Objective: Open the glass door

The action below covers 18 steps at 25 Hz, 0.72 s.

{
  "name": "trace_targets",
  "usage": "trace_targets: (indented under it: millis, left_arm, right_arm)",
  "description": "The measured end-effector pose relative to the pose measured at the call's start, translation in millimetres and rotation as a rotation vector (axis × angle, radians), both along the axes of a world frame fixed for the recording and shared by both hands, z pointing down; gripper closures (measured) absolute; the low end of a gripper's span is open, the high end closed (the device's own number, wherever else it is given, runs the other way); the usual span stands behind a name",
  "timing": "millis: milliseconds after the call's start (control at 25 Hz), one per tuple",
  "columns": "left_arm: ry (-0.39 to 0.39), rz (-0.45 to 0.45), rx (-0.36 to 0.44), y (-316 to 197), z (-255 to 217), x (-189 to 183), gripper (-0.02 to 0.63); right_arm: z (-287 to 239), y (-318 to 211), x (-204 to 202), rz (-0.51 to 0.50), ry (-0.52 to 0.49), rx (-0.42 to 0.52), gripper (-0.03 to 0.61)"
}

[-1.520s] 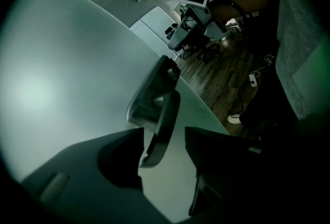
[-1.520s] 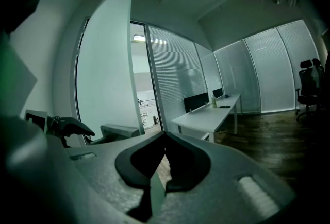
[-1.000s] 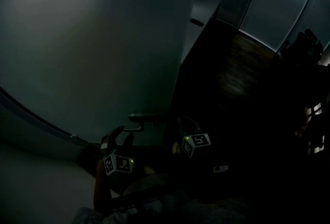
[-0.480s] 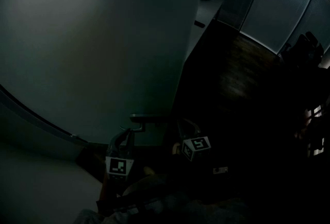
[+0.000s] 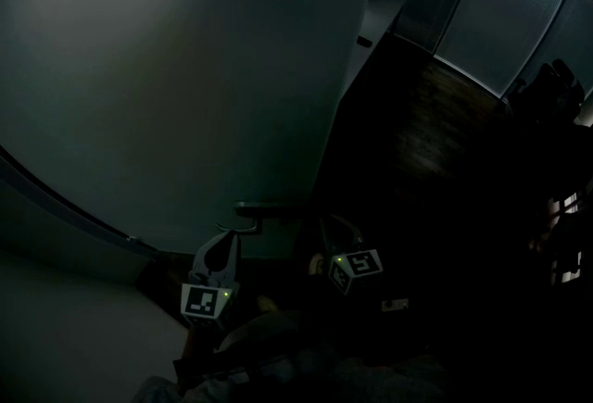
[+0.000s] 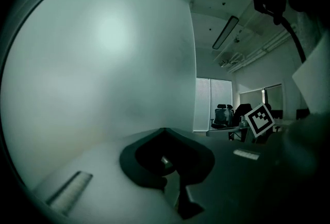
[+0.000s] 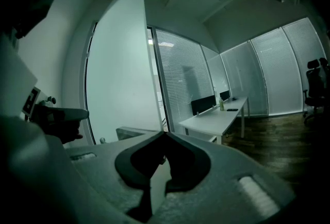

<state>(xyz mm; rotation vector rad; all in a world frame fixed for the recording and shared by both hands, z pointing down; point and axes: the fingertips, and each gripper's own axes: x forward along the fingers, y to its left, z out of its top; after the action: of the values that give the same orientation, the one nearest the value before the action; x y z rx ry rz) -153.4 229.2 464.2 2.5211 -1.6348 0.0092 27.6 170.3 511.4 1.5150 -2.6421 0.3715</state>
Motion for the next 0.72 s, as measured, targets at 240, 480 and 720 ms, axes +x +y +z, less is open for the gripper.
trace_targets:
  millis: [240, 480, 720]
  left_arm:
    - [0.027, 0.004, -0.012, 5, 1, 4, 0.611]
    - [0.026, -0.01, -0.015, 10, 4, 1, 0.611]
    - [0.028, -0.021, -0.008, 12, -6, -1, 0.611]
  right_arm:
    - [-2, 13, 4, -0.007, -0.011, -0.001, 0.575]
    - [-1, 26, 2, -0.015, -0.03, -0.02, 0.577]
    - [-14, 35, -4, -0.033, -0.035, 0.002, 0.575]
